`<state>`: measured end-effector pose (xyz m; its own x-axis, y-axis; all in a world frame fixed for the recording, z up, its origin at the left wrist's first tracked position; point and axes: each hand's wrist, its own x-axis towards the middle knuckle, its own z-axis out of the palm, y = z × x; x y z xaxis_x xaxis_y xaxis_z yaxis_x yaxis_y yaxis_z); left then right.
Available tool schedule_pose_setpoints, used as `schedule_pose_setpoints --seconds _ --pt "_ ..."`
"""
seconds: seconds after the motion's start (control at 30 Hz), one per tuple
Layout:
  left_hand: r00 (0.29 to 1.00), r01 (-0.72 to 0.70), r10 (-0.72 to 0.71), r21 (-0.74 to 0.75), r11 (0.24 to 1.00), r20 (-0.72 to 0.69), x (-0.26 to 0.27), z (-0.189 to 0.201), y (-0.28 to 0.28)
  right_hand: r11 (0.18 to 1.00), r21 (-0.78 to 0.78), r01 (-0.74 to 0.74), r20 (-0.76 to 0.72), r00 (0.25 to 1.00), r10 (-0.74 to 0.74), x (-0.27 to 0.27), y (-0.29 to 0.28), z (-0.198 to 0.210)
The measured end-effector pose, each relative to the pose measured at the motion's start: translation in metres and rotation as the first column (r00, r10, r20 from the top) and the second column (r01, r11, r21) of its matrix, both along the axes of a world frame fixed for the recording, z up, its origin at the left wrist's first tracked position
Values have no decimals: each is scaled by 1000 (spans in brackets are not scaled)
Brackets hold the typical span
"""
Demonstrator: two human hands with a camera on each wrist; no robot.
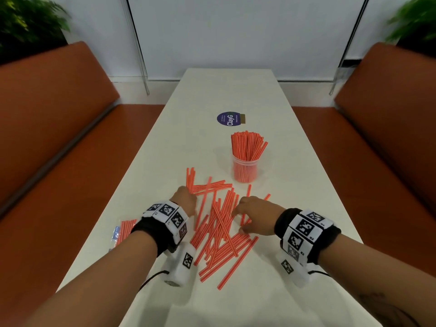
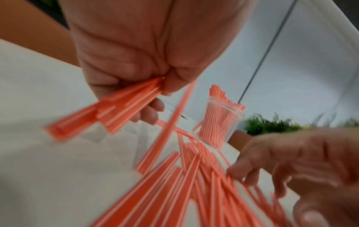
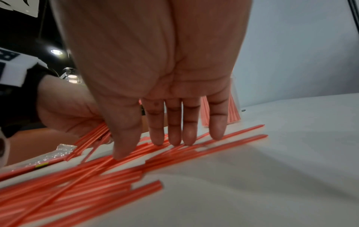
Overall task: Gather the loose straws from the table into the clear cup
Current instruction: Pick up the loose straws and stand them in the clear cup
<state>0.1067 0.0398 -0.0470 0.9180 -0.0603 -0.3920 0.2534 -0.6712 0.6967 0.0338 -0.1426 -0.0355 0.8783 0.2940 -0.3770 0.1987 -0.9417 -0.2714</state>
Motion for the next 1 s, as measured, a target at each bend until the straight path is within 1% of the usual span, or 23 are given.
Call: schedule_pose_setpoints --seconds 0.03,0.07,0.13,0.2,0.23,0.3,0.33,0.37,0.4,0.43,0.47,0.53,0.57,0.63,0.67,0.77,0.83,0.9,1.0 --pt "997 -68 65 -126 990 -29 0 3 1 1000 1 5 0 1000 -5 0 0 1" --pt "988 -147 133 -243 959 -74 -1 7 1 1000 12 19 9 1000 -19 0 1 2" --pt "964 -261 212 -438 860 -160 -1 15 1 995 71 63 57 996 -67 2 4 5" --pt "945 -324 227 -593 737 -234 -3 19 -1 973 198 114 109 984 -138 5 10 10" --pt "938 -344 225 -654 674 -262 -5 20 -2 946 292 142 127 974 -186 7 14 14" --pt "933 -361 200 -754 549 -301 -11 21 -7 844 495 206 130 943 -306 11 25 20" --pt "934 -356 177 -790 500 -309 -13 22 -10 791 567 231 122 926 -357 12 30 23" --pt "937 -350 154 -816 460 -315 -14 22 -13 760 602 247 118 913 -390 15 33 24" --pt "937 -347 136 -837 423 -320 -15 22 -15 763 594 254 123 909 -398 17 35 26" --pt "938 -346 124 -852 393 -324 -15 23 -17 799 547 250 137 915 -379 20 34 27" --pt "937 -350 120 -862 366 -329 -16 24 -16 857 460 231 149 932 -331 22 32 27" --pt "925 -378 149 -867 325 -348 -17 23 -13 962 223 155 133 973 -187 25 28 24" --pt "915 -401 173 -862 309 -364 -18 21 -10 988 103 111 102 987 -122 26 27 21" --pt "888 -455 211 -846 277 -408 -21 14 -2 997 -73 40 38 999 -38 26 28 12" --pt "875 -478 223 -839 260 -429 -22 11 2 994 -105 27 22 999 -25 26 29 8" --pt "857 -504 258 -830 237 -447 -24 3 11 994 -104 41 -27 999 -44 26 32 0" --pt "849 -513 294 -820 255 -440 -25 1 14 992 -120 36 -40 998 -41 27 32 -1" --pt "846 -515 319 -808 286 -427 -24 0 16 991 -129 34 -6 999 -35 27 31 1" --pt "852 -511 322 -791 338 -413 -24 0 15 993 -86 77 57 996 -72 28 24 9"
